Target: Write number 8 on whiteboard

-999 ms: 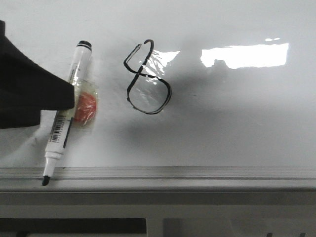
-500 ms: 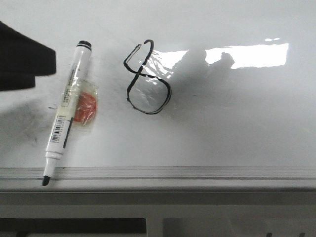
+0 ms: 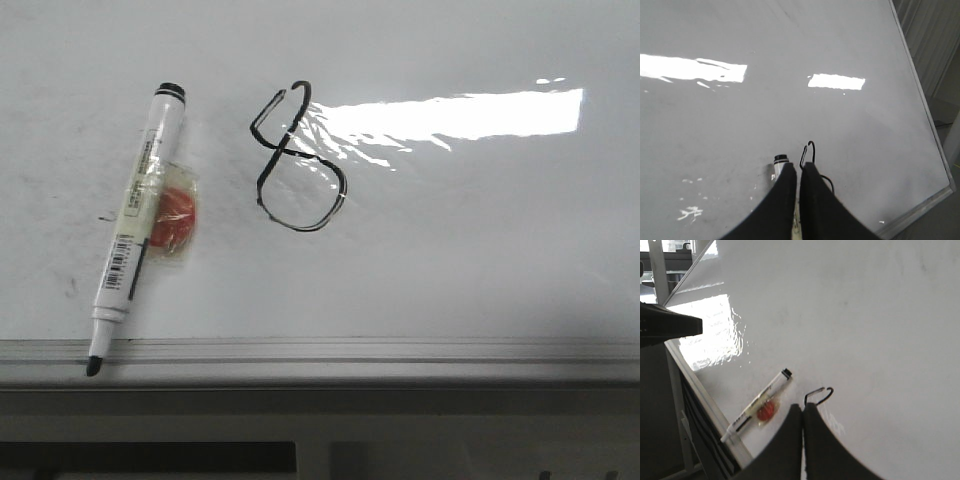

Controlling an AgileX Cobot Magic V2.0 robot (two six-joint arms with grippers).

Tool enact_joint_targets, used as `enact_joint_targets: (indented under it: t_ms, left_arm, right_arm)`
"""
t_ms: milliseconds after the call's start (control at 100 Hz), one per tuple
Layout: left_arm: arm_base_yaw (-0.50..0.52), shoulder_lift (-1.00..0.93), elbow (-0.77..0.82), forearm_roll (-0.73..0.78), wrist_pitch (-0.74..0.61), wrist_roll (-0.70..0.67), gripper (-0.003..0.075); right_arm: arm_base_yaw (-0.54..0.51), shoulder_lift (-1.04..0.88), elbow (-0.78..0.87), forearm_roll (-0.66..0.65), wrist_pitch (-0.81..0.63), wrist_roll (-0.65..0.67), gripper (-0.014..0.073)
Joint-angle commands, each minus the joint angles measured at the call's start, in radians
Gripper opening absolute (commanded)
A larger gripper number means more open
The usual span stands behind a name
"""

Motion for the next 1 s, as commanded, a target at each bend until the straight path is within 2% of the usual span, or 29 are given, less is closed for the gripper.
enact_joint_targets:
  t_ms: [0, 220, 859, 939, 989]
  left_arm:
    - [0.001, -0.055, 0.011, 0.01, -0.083, 0.006, -0.002]
    - [0.001, -0.108, 0.037, 0.01, -0.083, 0.006, -0.002]
    - [0.003, -0.108, 0.046, 0.012, -0.083, 0.006, -0.002]
    - [0.04, -0.112, 0.062, 0.012, -0.093, 0.006, -0.002]
    - [0.108, -0.122, 0.08, 0.015, -0.116, 0.006, -0.002]
  right_arm:
    - [-0.003, -0.084, 0.053, -0.014, -0.099, -0.014, -0.0063]
    - [-0.003, -0.213, 0.15, -0.014, -0.097, -0.014, -0.0063]
    - [-0.003, -0.216, 0.15, -0.014, -0.099, -0.014, -0.0063]
    - [-0.003, -0.216, 0.15, -0.014, -0.099, -0.014, -0.0063]
    - [-0.003, -0.216, 0.15, -0.014, -0.099, -0.014, -0.0063]
